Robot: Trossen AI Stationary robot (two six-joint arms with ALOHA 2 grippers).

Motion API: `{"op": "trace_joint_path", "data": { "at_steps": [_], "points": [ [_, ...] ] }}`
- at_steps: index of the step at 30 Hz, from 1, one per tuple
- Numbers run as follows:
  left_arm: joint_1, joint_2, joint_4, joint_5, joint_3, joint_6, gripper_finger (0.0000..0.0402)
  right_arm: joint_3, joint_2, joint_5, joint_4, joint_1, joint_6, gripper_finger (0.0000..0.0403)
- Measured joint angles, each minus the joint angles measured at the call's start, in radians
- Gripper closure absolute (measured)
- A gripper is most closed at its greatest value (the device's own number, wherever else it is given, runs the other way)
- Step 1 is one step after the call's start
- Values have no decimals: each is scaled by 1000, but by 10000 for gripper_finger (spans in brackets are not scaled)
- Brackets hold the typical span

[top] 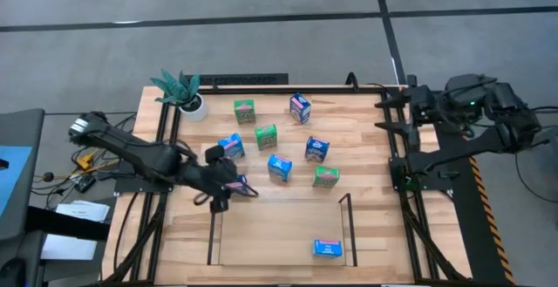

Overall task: Stack cereal on shelf
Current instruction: Put the bottom blue cereal box on the shelf

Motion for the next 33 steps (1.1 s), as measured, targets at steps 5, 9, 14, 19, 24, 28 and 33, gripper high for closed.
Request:
{"op": "trace_joint_path", "data": {
  "at_steps": [5, 9, 14, 19, 24, 28, 33],
  "points": [
    [47, -65, 89, 72, -79, 101, 169, -1, 27, 35, 25, 0, -4, 132],
    [87, -45, 103, 177, -78, 131, 151, -1, 43, 65, 28, 0, -5, 132],
    [152, -7, 105, 279, -66, 126, 95, -1, 60, 76, 27, 0, -4, 132],
    [202, 52, 105, 280, -28, 142, 57, -1, 65, 78, 26, 0, -4, 132],
    [206, 110, 59, 281, -13, 170, 52, -1, 64, 78, 25, 0, 1, 132],
    [197, 160, 20, 289, -13, 153, 51, -1, 65, 78, 24, 0, 3, 132],
    [197, 208, 5, 261, -13, 156, 51, -1, 65, 77, 24, 0, 3, 132]
  ]
}}
